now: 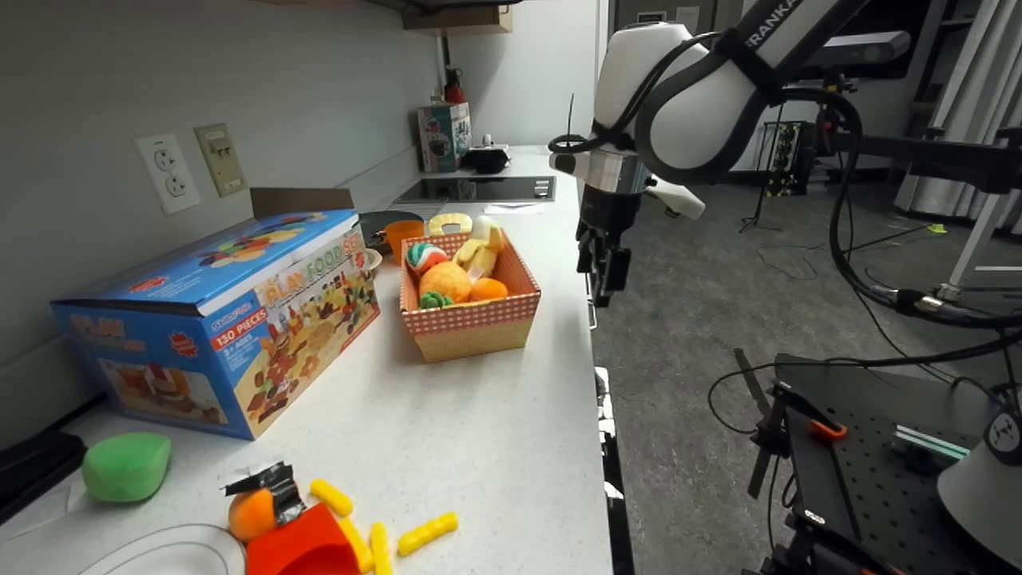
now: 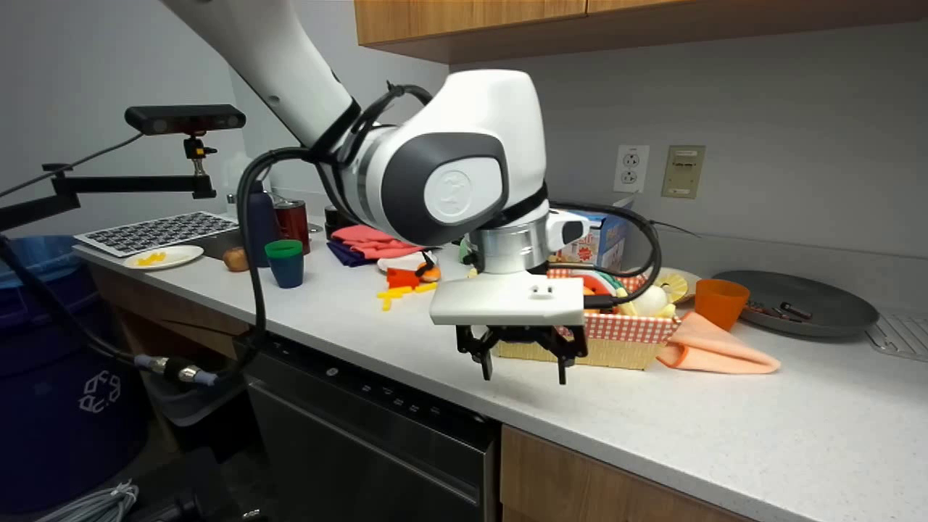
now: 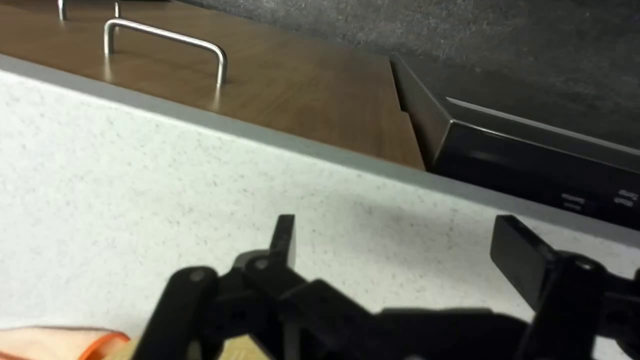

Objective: Close the open drawer

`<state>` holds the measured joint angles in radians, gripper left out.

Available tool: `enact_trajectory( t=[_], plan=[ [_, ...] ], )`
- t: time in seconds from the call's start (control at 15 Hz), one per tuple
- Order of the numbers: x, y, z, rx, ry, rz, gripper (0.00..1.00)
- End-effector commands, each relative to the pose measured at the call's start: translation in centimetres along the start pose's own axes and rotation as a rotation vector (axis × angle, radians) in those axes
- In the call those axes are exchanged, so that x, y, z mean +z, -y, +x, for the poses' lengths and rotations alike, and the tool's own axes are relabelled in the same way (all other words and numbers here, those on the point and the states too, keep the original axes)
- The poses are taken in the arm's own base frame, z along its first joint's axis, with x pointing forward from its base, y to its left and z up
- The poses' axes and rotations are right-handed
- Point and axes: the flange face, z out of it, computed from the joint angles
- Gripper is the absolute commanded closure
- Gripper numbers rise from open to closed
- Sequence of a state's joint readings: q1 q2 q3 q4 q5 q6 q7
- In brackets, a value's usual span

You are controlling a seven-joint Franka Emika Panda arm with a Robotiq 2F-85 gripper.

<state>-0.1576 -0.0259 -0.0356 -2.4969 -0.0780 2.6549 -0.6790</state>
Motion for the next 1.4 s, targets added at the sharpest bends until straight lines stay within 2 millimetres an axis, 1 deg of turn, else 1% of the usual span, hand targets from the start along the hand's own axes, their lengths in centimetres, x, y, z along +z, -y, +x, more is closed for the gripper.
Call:
enact_trajectory(
  t=[0.0,0.33,0.4,0.6,1.33],
  plan=[
    [-2.9,3.5,0.5,0.001,-0.01,-0.045,0.0],
    [-5.6,6.5,1.3,0.029,-0.031,-0.098,0.0],
    [-4.2,5.2,1.8,0.017,-0.035,-0.079,0.0],
    [-5.0,6.0,1.7,0.024,-0.043,-0.09,0.0],
    [-5.0,6.1,1.6,0.024,-0.043,-0.089,0.0]
  ],
)
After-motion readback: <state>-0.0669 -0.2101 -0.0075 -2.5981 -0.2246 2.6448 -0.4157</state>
